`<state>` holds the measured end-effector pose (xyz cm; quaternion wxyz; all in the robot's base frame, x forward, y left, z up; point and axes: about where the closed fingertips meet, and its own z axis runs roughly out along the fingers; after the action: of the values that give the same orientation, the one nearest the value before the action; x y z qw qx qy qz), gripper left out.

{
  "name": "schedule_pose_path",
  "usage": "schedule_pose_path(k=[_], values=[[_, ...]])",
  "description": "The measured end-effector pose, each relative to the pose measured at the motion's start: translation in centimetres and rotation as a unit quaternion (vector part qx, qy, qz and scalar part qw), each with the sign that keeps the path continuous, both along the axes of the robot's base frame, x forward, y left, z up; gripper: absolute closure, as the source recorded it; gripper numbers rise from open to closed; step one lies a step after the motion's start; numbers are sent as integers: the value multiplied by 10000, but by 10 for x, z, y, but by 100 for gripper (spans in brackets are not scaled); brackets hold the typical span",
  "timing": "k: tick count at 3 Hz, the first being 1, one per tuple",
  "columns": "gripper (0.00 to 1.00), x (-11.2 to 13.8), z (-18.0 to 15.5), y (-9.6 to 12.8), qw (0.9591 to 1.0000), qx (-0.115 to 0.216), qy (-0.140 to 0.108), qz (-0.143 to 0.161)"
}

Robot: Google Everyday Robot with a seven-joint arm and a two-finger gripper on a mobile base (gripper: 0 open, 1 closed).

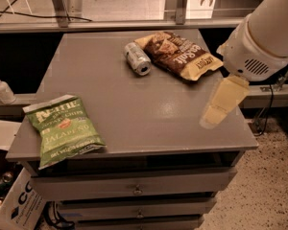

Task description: Pick 7up can

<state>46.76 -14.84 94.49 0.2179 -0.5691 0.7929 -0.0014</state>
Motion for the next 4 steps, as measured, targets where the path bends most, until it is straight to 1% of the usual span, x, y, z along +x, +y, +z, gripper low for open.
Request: schedule_pose_path(k=[1,2,3,4], values=[[0,13,-11,40,9985,498,-27,-206],[0,21,-19,84,9935,1097,4,-314],[0,21,-19,84,9935,1098,3,-313],[0,27,-22,85,9924,1190,-97,-295]])
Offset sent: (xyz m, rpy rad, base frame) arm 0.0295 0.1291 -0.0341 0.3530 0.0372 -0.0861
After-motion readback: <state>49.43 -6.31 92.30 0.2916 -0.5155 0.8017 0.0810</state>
